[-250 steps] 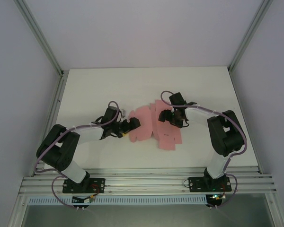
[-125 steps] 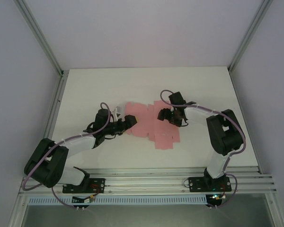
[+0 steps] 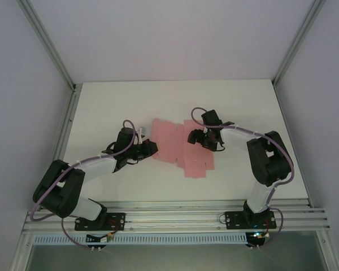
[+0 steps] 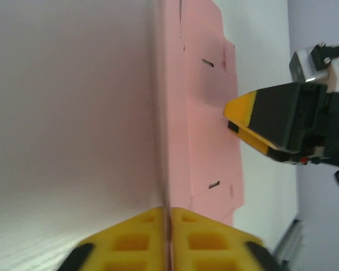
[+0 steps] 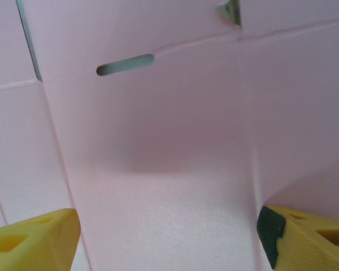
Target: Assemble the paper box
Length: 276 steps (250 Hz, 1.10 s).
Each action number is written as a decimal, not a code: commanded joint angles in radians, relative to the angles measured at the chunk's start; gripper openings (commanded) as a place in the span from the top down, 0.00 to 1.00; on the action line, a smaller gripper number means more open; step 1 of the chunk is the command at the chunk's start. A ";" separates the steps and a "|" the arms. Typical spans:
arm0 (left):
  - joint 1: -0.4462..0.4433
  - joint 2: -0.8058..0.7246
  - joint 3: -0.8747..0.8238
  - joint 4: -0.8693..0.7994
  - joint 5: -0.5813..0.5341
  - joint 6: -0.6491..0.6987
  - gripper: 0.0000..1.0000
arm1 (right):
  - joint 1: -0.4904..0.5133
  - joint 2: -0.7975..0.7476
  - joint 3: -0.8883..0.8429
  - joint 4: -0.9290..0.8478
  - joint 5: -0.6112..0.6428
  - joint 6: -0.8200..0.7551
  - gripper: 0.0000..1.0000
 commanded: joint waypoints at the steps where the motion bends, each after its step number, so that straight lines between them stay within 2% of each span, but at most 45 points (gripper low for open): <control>1: 0.002 -0.048 0.015 -0.017 -0.020 0.054 1.00 | 0.003 -0.023 -0.055 -0.109 -0.008 -0.042 0.15; 35: 0.002 -0.125 -0.021 0.051 0.036 0.071 1.00 | -0.024 -0.201 -0.147 -0.029 -0.036 -0.083 0.14; 69: 0.003 -0.253 -0.065 0.127 0.115 0.083 1.00 | -0.150 -0.405 -0.313 0.105 -0.197 -0.098 0.13; 102: 0.003 -0.415 -0.075 0.077 0.144 0.127 1.00 | -0.253 -0.643 -0.467 0.214 -0.336 -0.122 0.11; 130: 0.004 -0.544 -0.083 0.032 0.130 0.111 1.00 | -0.279 -0.831 -0.556 0.267 -0.396 -0.143 0.11; 149: 0.003 -0.612 -0.098 0.061 0.162 0.080 1.00 | -0.288 -0.916 -0.600 0.319 -0.432 -0.132 0.11; 175: 0.003 -0.667 -0.113 0.131 0.222 0.020 1.00 | -0.306 -0.936 -0.646 0.446 -0.498 -0.083 0.11; 215: 0.003 -0.701 -0.099 0.129 0.275 0.015 1.00 | -0.323 -0.874 -0.627 0.667 -0.676 -0.024 0.13; 228: 0.003 -0.706 -0.096 0.128 0.275 0.013 1.00 | -0.324 -0.858 -0.605 0.689 -0.707 -0.013 0.16; 242: 0.004 -0.712 -0.094 0.121 0.266 0.010 1.00 | -0.326 -0.845 -0.573 0.665 -0.724 -0.021 0.21; 258: 0.004 -0.720 -0.097 0.107 0.248 0.016 1.00 | -0.325 -0.837 -0.534 0.610 -0.735 -0.031 0.39; 276: 0.004 -0.735 -0.109 0.096 0.216 0.021 1.00 | -0.326 -0.837 -0.517 0.612 -0.756 -0.024 0.48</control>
